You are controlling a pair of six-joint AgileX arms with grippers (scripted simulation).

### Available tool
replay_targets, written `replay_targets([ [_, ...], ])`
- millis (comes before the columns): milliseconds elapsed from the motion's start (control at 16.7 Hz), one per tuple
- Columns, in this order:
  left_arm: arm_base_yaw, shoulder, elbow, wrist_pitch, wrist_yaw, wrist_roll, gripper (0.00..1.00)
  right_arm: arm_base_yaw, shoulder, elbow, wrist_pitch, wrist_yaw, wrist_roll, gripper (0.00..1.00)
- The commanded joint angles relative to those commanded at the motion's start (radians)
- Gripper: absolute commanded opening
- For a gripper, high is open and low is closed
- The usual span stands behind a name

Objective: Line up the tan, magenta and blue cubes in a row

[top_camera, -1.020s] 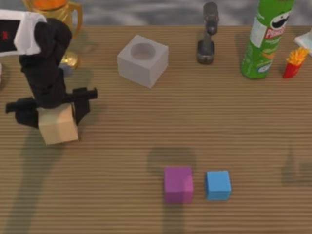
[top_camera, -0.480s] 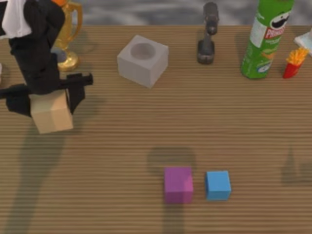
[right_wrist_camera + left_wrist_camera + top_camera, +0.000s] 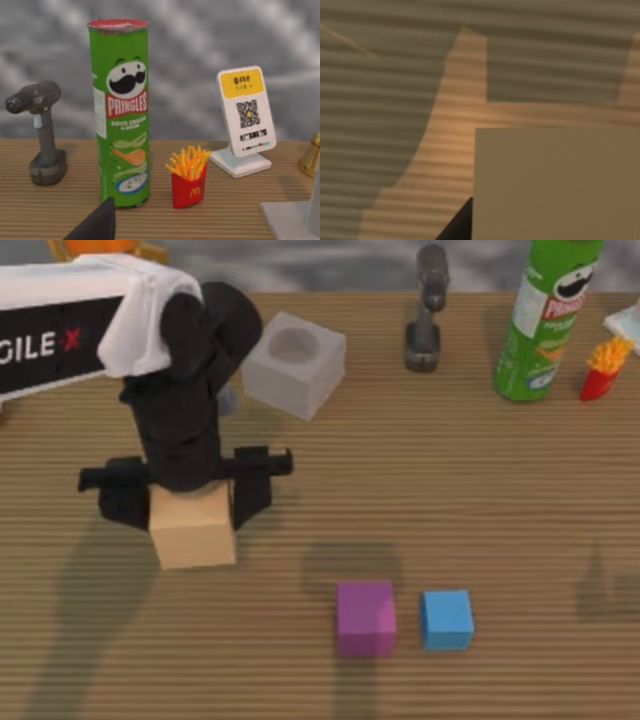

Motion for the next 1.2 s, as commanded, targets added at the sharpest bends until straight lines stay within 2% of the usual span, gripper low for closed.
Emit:
replay_targets([
  [180, -0.121, -0.07, -0.072, 0.007, -0.001, -0.067, 0.0, 0.0, 0.0, 0.0, 0.0, 0.0, 0.0, 1.0],
  [300, -0.153, -0.094, -0.095, 0.011, -0.001, -0.088, 0.0, 0.0, 0.0, 0.0, 0.0, 0.0, 0.0, 1.0],
  [660, -0.15, -0.084, -0.105, 0.027, -0.001, -0.086, 0.0, 0.0, 0.0, 0.0, 0.0, 0.0, 0.0, 1.0],
  [1020, -0.153, -0.008, -0.23, 0.236, 0.0, -0.089, 0.0, 0.0, 0.0, 0.0, 0.0, 0.0, 0.0, 1.0],
  [1200, -0.156, 0.011, -0.258, 0.278, 0.0, -0.089, 0.0, 0.0, 0.0, 0.0, 0.0, 0.0, 0.0, 1.0],
])
